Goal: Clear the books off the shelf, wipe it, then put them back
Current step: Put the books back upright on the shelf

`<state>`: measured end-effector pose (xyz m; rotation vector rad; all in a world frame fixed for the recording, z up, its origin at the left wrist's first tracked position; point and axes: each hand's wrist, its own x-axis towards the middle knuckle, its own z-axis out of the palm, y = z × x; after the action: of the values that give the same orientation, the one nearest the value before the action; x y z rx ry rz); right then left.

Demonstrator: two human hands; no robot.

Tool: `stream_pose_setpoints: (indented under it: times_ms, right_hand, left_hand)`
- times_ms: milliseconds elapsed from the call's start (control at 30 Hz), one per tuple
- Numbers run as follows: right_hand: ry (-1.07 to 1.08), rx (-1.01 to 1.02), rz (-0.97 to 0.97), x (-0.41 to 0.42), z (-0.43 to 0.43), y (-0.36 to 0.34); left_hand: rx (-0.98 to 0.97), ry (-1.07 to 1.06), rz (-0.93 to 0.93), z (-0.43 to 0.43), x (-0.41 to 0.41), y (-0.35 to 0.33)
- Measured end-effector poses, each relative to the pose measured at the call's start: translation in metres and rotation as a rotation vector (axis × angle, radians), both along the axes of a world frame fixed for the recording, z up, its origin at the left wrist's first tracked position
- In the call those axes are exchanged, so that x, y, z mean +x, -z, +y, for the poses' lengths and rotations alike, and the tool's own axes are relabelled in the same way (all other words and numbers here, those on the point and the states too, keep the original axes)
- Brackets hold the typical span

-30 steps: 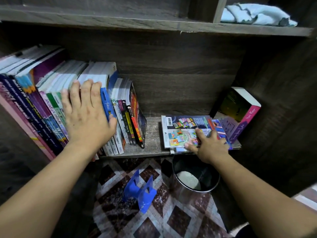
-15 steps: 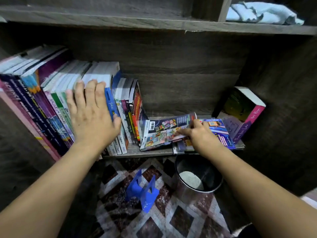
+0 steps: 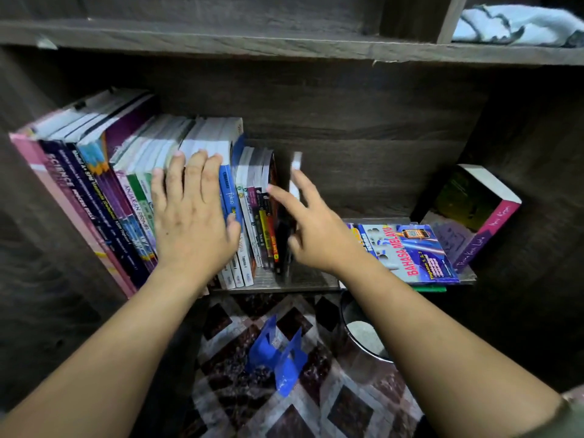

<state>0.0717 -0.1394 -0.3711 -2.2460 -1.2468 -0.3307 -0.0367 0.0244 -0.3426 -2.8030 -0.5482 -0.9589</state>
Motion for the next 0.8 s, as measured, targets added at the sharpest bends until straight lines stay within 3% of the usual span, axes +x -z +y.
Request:
stream_pose_setpoints:
  times_ms: [100, 167, 300, 533, 800]
  right_hand:
    - [-0.046, 0.073, 0.134, -0.004, 0.015, 0.008]
    - [0.017, 0.065, 0.34, -0.001, 0.022, 0.02]
    - [0.195, -0.269, 0.644, 0.005, 0.022, 0.05]
    - [0.273, -0.17, 0.597, 0.01, 0.036, 0.058]
    - [0.325, -0.233, 0.517, 0.01, 0.038, 0.059]
  left_hand:
    - [0.013, 0.033, 0.007, 0.004, -0.005, -0.002]
    - [0.02, 0.044, 0.021, 0.007, -0.008, -0.002]
    - [0.029, 0.064, 0.032, 0.01, -0.011, -0.003]
    - [0.008, 0.063, 0.009, 0.009, -0.008, -0.001]
    - [0.024, 0.036, 0.026, 0.006, -0.008, -0.002]
